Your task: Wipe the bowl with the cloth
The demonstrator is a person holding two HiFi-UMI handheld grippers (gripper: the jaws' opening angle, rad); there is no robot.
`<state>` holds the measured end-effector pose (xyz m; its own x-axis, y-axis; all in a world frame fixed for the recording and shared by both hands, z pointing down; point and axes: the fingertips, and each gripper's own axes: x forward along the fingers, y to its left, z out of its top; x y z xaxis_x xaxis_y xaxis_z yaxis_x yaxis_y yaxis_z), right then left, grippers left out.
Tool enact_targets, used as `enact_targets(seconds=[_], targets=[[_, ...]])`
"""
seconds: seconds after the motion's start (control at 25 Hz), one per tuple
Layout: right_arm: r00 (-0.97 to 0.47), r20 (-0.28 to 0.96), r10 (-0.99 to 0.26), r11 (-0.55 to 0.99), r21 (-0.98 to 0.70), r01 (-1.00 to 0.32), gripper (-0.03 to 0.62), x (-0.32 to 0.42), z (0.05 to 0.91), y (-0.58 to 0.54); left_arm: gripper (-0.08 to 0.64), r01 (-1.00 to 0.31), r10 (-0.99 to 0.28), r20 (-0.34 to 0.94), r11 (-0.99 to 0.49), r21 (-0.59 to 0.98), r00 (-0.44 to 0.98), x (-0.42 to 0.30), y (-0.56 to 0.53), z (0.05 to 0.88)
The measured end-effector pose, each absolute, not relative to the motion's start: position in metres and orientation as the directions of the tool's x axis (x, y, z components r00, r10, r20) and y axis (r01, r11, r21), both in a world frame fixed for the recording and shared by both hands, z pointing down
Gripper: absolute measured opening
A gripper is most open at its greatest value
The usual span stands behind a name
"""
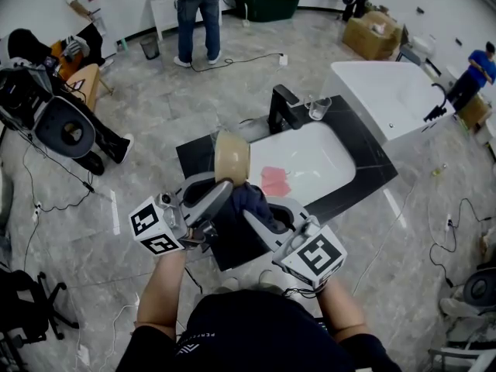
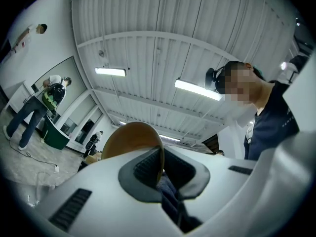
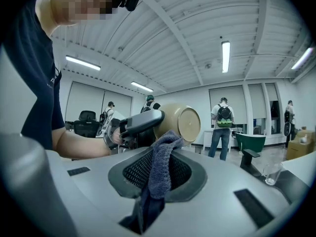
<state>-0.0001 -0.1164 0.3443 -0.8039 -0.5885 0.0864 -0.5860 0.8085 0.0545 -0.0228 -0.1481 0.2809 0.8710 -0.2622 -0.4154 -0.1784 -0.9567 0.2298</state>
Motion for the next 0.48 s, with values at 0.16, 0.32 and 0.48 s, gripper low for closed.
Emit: enact_targets(seconds=[0.16, 0.32, 0.48], targets=[[-0.811, 0.084, -0.580, 0.815, 0.053, -0.577, 0.069, -0.004, 0.344, -0.113, 0.017, -0.197, -0.281, -0.398, -0.951, 0.238, 0.873, -0.023, -0.149, 0.286], [-0.815, 0.073, -0.575, 0.818, 0.061, -0.571, 0.069, -0.004, 0.340, -0.111, 0.015, -0.220, -0.299, -0.371, -0.946, 0.239, 0.879, -0.024, -0.152, 0.292], [-0.811, 0.055, -0.582, 0.813, 0.069, -0.578, 0.069, -0.002, 0.334, -0.111, 0.017, -0.223, -0.315, -0.376, -0.937, 0.270, 0.871, -0.030, -0.153, 0.295]])
